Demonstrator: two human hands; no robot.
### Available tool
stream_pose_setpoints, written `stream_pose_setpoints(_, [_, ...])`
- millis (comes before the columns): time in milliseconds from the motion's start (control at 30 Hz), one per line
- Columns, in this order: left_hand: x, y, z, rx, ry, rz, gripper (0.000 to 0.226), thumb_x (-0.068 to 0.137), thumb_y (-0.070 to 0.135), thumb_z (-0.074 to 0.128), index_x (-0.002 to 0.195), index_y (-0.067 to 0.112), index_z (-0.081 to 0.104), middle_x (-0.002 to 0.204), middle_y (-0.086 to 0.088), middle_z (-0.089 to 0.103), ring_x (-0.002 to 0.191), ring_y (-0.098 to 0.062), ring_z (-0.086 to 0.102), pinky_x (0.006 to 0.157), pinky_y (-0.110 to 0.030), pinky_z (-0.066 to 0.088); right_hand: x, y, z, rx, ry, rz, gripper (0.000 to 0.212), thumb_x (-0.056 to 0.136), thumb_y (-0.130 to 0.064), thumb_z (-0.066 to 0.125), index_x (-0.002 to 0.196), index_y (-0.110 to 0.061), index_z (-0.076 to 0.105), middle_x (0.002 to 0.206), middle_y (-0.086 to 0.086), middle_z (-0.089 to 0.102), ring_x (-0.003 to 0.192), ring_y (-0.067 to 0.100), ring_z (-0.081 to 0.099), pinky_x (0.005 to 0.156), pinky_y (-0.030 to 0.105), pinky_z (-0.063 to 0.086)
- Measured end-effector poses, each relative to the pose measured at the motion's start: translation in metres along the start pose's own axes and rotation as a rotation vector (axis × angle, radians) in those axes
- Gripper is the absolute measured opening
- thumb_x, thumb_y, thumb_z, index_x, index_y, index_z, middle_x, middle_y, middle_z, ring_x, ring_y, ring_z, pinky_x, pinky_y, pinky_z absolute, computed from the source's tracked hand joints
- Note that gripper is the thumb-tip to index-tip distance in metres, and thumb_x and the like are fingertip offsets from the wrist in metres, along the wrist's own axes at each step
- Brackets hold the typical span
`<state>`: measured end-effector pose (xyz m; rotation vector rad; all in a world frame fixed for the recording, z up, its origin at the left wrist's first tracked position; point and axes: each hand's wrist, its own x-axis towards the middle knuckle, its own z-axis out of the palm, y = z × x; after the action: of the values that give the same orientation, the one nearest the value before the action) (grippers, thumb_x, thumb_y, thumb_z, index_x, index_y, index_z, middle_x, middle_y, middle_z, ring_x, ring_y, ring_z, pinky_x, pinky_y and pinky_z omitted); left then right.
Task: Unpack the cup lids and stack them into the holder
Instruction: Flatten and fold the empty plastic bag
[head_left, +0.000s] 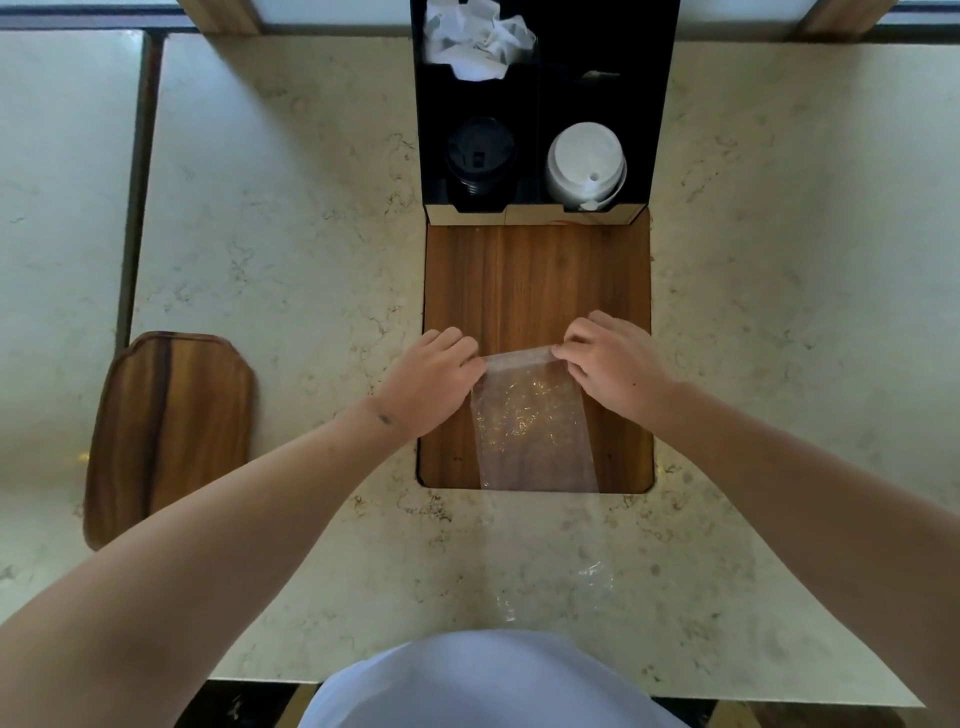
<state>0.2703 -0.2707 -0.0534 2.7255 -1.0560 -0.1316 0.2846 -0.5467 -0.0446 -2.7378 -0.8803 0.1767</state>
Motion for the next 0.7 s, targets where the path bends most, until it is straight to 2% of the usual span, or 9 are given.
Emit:
stream_pose_setpoints(167, [-0.014, 0.012, -0.002, -0.067, 0.065, -0.073, 0.036, 0.106, 0.03, 0.044, 0.103, 0.009, 0.073, 0.098, -0.007, 0.067, 0.085, -0.021, 0.056, 0.072, -0.038, 0.05, -0.012, -0.004, -0.001, 0.002, 0.027, -0.013, 0.021, 0.095, -0.019, 0.065, 0.109, -0.008, 0.076, 0.098, 0.004, 0.065, 0.08, 0.017, 0.06, 0.061, 0.028, 0.051])
stream_pose_setpoints(300, [-0.008, 0.018, -0.005, -0.171, 0.088, -0.281, 0.026, 0.1, 0.031, 0.061, 0.094, 0.015, 0.08, 0.091, -0.003, 0.063, 0.08, -0.018, 0.053, 0.068, -0.027, 0.043, -0.004, -0.008, -0.004, 0.076, 0.026, 0.08, 0.016, 0.095, -0.023, 0.07, 0.096, -0.009, 0.079, 0.093, 0.002, 0.066, 0.081, 0.017, 0.062, 0.058, 0.026, 0.05])
stream_pose_setpoints(367, [-0.001, 0.021, -0.005, -0.235, 0.067, -0.397, 0.021, 0.096, 0.031, 0.066, 0.09, 0.016, 0.08, 0.091, 0.001, 0.061, 0.082, -0.015, 0.052, 0.069, -0.023, 0.037, 0.005, -0.008, -0.007, 0.109, -0.013, 0.129, 0.012, 0.091, -0.022, 0.075, 0.089, -0.011, 0.078, 0.095, 0.001, 0.066, 0.087, 0.019, 0.062, 0.064, 0.029, 0.052])
stream_pose_setpoints(467, [0.004, 0.023, -0.003, -0.343, 0.037, -0.513, 0.015, 0.093, 0.027, 0.071, 0.084, 0.015, 0.074, 0.094, 0.003, 0.056, 0.086, -0.013, 0.05, 0.069, -0.023, 0.037, 0.015, -0.006, -0.012, 0.115, -0.08, 0.144, 0.008, 0.087, -0.019, 0.079, 0.083, -0.013, 0.074, 0.103, 0.001, 0.067, 0.097, 0.02, 0.057, 0.075, 0.033, 0.054])
stream_pose_setpoints(567, [0.006, 0.022, -0.004, -0.404, 0.034, -0.598, 0.008, 0.091, 0.023, 0.073, 0.09, 0.018, 0.067, 0.095, 0.004, 0.055, 0.087, -0.014, 0.052, 0.067, -0.02, 0.034, 0.02, -0.002, -0.015, 0.147, -0.131, 0.174, 0.013, 0.087, -0.02, 0.078, 0.096, -0.016, 0.071, 0.108, 0.0, 0.065, 0.101, 0.017, 0.053, 0.084, 0.035, 0.052])
stream_pose_setpoints(700, [0.01, 0.02, -0.006, -0.447, -0.014, -0.656, 0.029, 0.089, 0.023, 0.075, 0.114, 0.016, 0.062, 0.087, 0.008, 0.057, 0.086, -0.015, 0.053, 0.069, -0.025, 0.035, 0.025, 0.001, -0.014, 0.164, -0.183, 0.177, 0.037, 0.089, -0.024, 0.076, 0.122, -0.016, 0.064, 0.104, -0.005, 0.063, 0.097, 0.009, 0.043, 0.08, 0.027, 0.042])
